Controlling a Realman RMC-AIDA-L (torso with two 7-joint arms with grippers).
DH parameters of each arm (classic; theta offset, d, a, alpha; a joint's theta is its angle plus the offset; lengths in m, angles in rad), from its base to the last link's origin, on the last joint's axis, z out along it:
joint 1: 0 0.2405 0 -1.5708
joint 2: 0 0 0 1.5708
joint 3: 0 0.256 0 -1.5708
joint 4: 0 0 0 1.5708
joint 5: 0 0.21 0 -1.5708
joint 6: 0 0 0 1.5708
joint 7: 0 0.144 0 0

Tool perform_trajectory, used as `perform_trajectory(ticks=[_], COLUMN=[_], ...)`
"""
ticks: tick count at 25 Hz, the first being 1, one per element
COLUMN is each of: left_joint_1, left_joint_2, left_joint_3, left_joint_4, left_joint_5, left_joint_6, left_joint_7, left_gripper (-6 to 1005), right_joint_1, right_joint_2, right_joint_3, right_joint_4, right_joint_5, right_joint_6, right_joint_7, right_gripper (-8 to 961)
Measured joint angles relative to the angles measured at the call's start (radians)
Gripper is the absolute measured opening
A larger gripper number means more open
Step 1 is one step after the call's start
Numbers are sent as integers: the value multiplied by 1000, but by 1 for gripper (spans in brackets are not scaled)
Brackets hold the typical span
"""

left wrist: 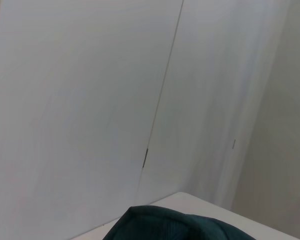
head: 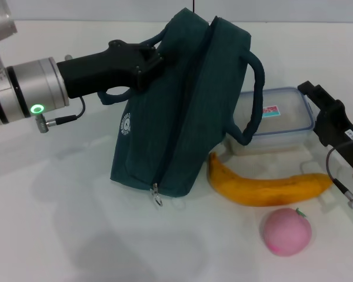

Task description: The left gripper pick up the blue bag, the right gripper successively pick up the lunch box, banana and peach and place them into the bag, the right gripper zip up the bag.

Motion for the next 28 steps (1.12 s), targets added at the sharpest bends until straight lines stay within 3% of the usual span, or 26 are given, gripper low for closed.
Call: perform_trajectory(ticks=[3, 9, 11, 16, 28], left_joint_1=[-4, -18, -20, -19, -3], left_joint_2=[0, 0, 0, 0, 0], left_joint_3=[0, 0, 0, 0, -8], left_joint_4=[0, -10, -14, -15, -15], left_joint_5=[0, 6, 6, 7, -2], left_joint_6=[-4, -15, -15, -16, -16], left_joint_7=[1, 3, 7, 14, 18], left_gripper=[37, 37, 37, 37, 37], right_joint_1=[-7, 0, 0, -3, -13], right_joint_2=[0, 0, 0, 0, 0], right_joint_3=[16, 24, 26, 37, 52], right_joint_4=[1, 2, 0, 9, 22], right_joint_5=[0, -16, -25, -26, -28], right_joint_6=[8, 11, 11, -3, -68], right_joint_7=[1, -4, -6, -39, -143], right_gripper=[795, 615, 364, 222, 210])
